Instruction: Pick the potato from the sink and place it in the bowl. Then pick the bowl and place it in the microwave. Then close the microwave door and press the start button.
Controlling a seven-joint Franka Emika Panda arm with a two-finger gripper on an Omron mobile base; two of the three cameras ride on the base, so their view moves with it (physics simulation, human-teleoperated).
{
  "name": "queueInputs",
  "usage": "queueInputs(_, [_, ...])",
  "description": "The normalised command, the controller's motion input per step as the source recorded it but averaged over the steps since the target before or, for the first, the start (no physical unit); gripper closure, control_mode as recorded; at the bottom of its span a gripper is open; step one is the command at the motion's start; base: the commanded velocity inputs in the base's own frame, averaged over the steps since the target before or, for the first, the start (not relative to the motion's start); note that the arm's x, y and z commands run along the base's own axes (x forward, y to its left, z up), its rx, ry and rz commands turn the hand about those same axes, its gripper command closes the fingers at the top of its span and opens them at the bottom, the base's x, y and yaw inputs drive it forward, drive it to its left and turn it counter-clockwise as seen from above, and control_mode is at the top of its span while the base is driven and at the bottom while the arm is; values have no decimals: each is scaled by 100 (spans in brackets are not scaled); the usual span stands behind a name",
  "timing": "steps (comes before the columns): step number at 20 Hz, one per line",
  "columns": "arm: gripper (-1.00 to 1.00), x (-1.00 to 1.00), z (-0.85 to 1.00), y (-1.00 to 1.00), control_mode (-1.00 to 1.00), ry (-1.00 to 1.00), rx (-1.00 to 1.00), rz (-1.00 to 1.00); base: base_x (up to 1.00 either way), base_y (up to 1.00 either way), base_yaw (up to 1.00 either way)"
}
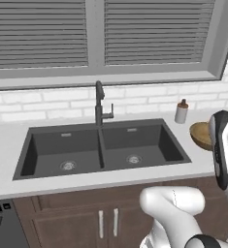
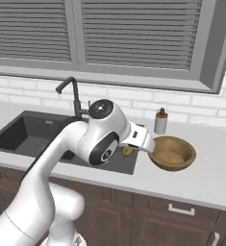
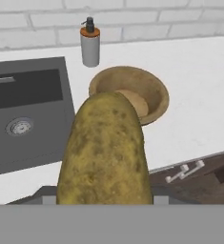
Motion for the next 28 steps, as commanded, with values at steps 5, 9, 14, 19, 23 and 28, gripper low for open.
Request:
queueInputs(5, [100, 0, 0, 0, 100, 0, 0, 0, 48, -30, 10])
queueInputs(9, [100, 0, 0, -16, -100, 0, 0, 0, 2, -60, 2])
queueInputs(14, [100, 27, -10, -11, -100, -5, 2, 4, 0, 0, 0])
queueInputs(19, [100, 57, -34, -2, -100, 0, 9, 5, 0, 0, 0])
queueInputs(23, [100, 42, -40, -1, -100, 9, 0, 2, 0, 0, 0])
queueInputs(28, [100, 45, -29, -5, -100, 11, 0, 0, 0, 0, 0])
